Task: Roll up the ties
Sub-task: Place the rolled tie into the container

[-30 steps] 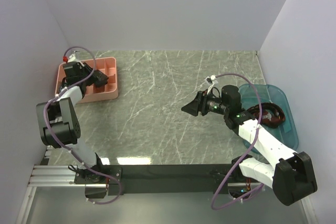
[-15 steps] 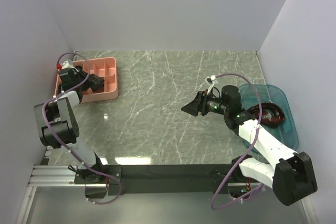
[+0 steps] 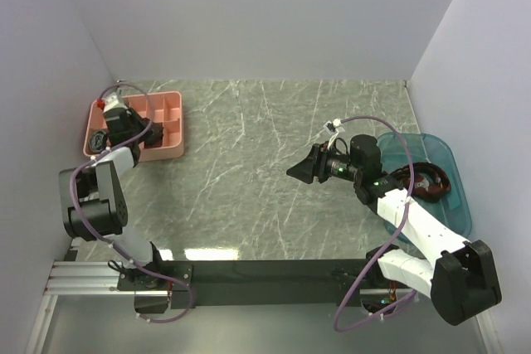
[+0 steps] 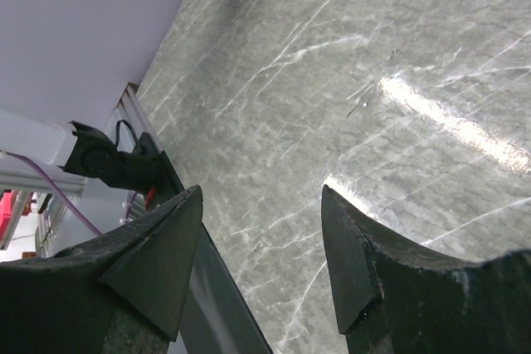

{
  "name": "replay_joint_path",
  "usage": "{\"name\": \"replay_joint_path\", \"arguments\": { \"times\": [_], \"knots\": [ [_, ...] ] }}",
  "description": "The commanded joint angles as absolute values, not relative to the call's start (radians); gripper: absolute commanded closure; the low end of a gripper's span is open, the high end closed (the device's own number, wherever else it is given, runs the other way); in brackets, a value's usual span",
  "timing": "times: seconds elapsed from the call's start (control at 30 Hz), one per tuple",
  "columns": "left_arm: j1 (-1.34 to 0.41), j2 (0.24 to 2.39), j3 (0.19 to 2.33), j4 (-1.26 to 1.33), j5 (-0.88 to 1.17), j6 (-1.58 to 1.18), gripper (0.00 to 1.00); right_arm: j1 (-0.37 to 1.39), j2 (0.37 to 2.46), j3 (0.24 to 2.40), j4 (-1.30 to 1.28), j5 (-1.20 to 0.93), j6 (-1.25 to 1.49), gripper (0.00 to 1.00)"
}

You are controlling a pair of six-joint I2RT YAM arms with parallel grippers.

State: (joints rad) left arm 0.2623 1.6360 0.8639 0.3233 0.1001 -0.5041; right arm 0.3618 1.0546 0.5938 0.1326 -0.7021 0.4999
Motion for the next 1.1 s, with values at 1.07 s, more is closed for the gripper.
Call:
{"name": "replay_joint_path", "arguments": {
  "times": [1.07],
  "knots": [
    [0.069,1.724,0.933,0.112,-0.218,-0.218,0.9,0.354,1.008,0.546,0.21,-0.738,0.505,0.35]
  ]
}}
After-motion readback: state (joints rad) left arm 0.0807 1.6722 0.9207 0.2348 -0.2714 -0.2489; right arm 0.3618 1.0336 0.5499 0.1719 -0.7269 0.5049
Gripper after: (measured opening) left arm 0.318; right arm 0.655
